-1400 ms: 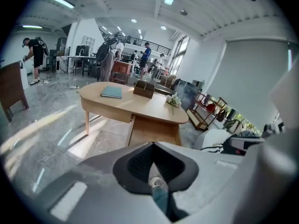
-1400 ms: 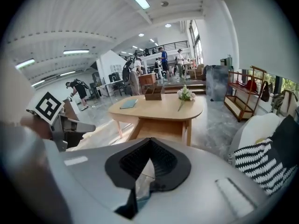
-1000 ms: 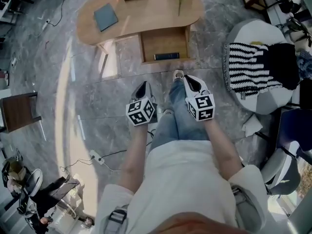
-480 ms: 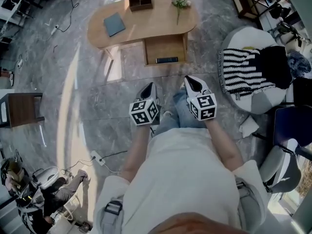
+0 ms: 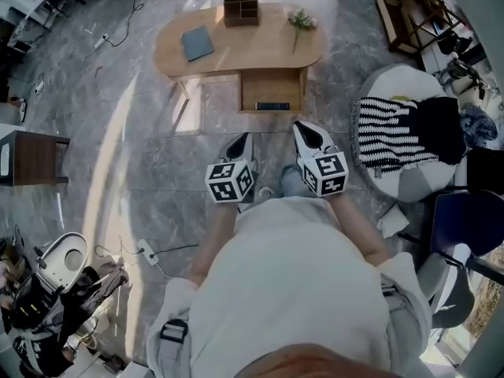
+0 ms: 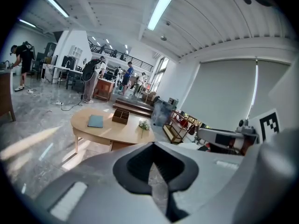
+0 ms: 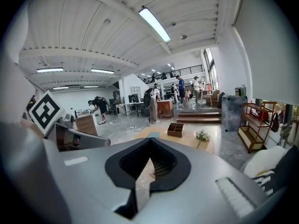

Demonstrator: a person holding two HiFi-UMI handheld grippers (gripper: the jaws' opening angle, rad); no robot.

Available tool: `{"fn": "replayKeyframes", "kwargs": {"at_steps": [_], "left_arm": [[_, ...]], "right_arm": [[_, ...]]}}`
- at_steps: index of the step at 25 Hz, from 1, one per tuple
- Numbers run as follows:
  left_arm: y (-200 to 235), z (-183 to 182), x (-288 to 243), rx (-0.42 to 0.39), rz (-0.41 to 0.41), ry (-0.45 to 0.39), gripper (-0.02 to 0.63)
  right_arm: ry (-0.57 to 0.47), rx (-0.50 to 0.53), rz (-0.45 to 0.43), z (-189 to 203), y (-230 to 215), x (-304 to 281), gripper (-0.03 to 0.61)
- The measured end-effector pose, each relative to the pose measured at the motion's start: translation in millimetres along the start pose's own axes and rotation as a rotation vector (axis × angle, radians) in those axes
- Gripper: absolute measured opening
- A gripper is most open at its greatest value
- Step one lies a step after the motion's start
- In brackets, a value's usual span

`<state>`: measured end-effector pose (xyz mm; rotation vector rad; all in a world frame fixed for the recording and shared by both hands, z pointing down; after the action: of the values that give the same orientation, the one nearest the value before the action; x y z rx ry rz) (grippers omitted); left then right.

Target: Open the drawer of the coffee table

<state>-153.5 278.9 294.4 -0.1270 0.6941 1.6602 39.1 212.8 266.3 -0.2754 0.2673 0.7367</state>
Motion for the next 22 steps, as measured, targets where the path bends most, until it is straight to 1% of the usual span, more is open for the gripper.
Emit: {"fn": "replayKeyframes", "kwargs": {"at_steps": [6,10,15,22], "left_arm": [[2.0,-0.6,7.8,0.000,-0.001,-0.009,-0.003],[1.0,0.0,9.3,-0.006,-0.001,-0.016,-0.003],[0.5,-1.1,6.4,-0.014,0.005,-0.020,-0.002],[2.7,-8.6,5.1,-0.013,0.012,-0.034,-0.003]], "right_arm": [[-0.013,-0.016,-0.008,-3.2,4.0,0.1,-0.002],[-0.002,-0.016,-0.039,-0.6,6.4,0.7,-0.003],[-0.018,0.000,-0.037,-3.7,7.9,0.7,-0.003],[-0.032,-0.004,-0.037,-7.3,10.1,0.3,-0.003]]}}
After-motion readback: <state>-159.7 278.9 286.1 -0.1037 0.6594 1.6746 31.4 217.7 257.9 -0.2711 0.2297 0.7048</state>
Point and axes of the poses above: the fingertips, and each gripper's own axes: x backward along the fingers, y to its left, z out of its underside, the point moved 8 cm from there along x, backward along the fingers
